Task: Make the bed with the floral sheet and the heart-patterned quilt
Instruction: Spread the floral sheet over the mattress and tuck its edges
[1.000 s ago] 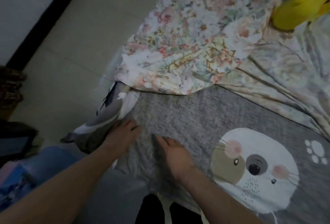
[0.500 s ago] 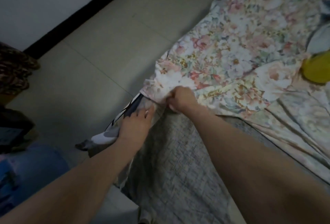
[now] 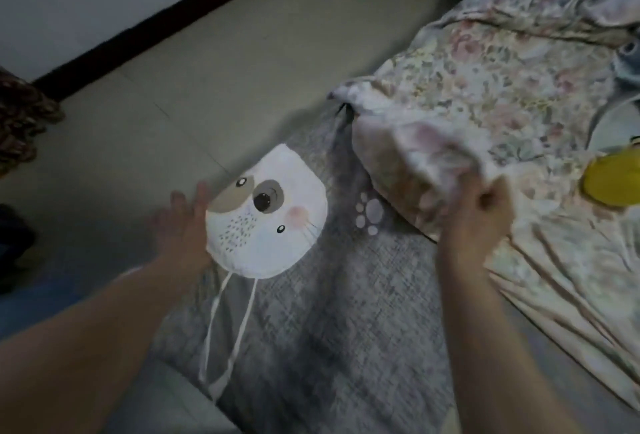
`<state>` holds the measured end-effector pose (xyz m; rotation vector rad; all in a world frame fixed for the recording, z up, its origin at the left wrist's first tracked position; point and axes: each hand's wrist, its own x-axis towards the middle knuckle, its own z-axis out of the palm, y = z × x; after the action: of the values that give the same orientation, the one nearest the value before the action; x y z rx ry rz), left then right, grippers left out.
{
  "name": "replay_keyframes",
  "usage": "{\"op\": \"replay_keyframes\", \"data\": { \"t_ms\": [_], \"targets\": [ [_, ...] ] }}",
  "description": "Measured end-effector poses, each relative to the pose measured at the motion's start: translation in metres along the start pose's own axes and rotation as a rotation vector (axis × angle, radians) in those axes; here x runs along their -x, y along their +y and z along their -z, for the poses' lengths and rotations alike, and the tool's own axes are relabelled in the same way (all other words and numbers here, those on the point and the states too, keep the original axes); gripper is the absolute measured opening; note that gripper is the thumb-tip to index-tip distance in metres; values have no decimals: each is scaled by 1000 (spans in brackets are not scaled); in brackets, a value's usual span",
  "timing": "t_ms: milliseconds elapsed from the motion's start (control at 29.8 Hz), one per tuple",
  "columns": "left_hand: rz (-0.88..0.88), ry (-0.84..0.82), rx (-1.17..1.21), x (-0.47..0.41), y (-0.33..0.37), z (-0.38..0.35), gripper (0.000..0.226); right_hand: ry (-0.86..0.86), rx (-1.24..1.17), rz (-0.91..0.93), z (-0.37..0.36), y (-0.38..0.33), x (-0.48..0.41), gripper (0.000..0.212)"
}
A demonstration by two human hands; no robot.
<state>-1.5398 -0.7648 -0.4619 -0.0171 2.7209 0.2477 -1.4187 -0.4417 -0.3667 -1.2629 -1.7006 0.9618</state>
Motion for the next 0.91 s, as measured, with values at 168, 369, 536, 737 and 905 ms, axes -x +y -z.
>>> {"op": "replay_keyframes", "data": {
  "t_ms": [168, 369, 536, 737, 905],
  "targets": [
    [-89, 35, 489, -13, 72, 5, 40, -852, 99, 573, -52, -21, 118, 19],
    [85, 307, 729, -52, 51, 28, 40, -1725, 396, 483, -40, 17, 176, 60],
    [-588, 151, 296, -4, 85, 3, 71, -1339, 372, 346, -4, 55, 139, 51],
    [-1027, -341, -407, 72, 130, -72, 94, -1002, 920, 542, 28, 97, 33, 64],
    [-1056, -509, -619, 76, 132, -69, 45, -1162, 1282, 644, 17, 100, -16, 63]
  ]
}}
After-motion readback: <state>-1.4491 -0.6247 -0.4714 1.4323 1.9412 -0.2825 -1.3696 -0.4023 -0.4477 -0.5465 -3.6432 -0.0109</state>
